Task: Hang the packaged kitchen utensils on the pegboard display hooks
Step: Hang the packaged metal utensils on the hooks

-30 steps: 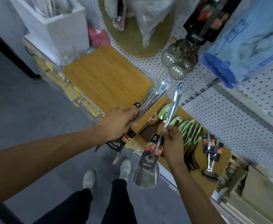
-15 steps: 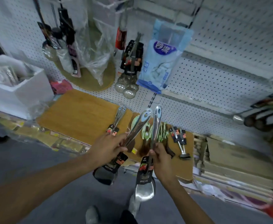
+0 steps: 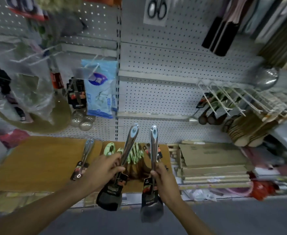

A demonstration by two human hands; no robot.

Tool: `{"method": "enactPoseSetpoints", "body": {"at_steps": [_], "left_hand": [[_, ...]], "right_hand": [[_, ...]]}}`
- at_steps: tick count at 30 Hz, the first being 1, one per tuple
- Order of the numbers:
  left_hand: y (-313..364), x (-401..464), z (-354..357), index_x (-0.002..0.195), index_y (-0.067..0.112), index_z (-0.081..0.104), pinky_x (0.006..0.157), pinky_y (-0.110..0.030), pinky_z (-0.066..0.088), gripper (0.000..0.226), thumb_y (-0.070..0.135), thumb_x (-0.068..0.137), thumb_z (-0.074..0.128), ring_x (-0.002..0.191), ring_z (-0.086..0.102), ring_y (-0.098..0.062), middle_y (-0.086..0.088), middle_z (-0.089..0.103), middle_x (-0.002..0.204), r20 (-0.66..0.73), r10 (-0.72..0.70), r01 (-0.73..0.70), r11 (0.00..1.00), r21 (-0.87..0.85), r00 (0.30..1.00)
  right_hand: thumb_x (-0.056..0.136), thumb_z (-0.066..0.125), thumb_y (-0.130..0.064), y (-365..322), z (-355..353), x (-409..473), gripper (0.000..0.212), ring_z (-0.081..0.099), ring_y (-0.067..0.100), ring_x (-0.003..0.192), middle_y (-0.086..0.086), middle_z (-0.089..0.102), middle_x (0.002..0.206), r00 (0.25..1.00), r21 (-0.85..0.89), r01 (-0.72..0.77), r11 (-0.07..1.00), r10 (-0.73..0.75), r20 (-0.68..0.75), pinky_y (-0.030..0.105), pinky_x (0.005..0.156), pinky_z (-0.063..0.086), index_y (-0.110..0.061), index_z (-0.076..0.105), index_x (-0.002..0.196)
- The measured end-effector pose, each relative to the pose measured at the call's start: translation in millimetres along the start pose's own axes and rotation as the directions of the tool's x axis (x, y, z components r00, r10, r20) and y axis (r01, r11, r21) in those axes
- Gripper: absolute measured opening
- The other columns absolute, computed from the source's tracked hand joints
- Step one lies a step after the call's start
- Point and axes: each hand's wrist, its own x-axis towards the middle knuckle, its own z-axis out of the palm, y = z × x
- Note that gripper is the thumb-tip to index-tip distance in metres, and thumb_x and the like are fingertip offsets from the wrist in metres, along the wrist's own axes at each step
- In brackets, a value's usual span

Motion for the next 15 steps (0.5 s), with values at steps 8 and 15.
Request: {"method": "enactPoseSetpoints", "body": {"at_steps": [8, 15], "left_hand": [[101.4, 61.6, 62.0, 0.108, 0.032, 0.051, 0.055, -0.019, 0.048, 0.047, 0.072, 0.084, 0.045, 0.065, 0.059, 0.003, 0.013, 0.063, 0.074, 0.056, 0.090, -0.092, 0.995, 0.045, 0.994], [187.6, 113.0, 123.1, 0.116, 0.033, 0.053, 0.068, -0.032, 0.056, 0.070, 0.086, 0.080, 0.022, 0.073, 0.065, -0.006, 0.006, 0.070, 0.086, 0.081, 0.170, -0.172, 0.985, 0.014, 0.982]], "right_hand": [[0.101, 0.039, -0.042, 86.7, -114.1, -21.5, 0.014, 0.059, 0.028, 0.064, 0.006, 0.058, 0.071, 0.994, -0.125, -0.089, 0.988, 0.080, -0.076, 0.041, 0.057, 0.052, -0.029, 0.039, 0.098], [0.101, 0.038, -0.043, 166.1, -203.2, -50.7, 0.012, 0.058, 0.024, 0.066, 0.003, 0.060, 0.074, 0.977, -0.128, -0.181, 0.975, 0.163, -0.138, 0.043, 0.060, 0.049, -0.039, 0.031, 0.092]]}}
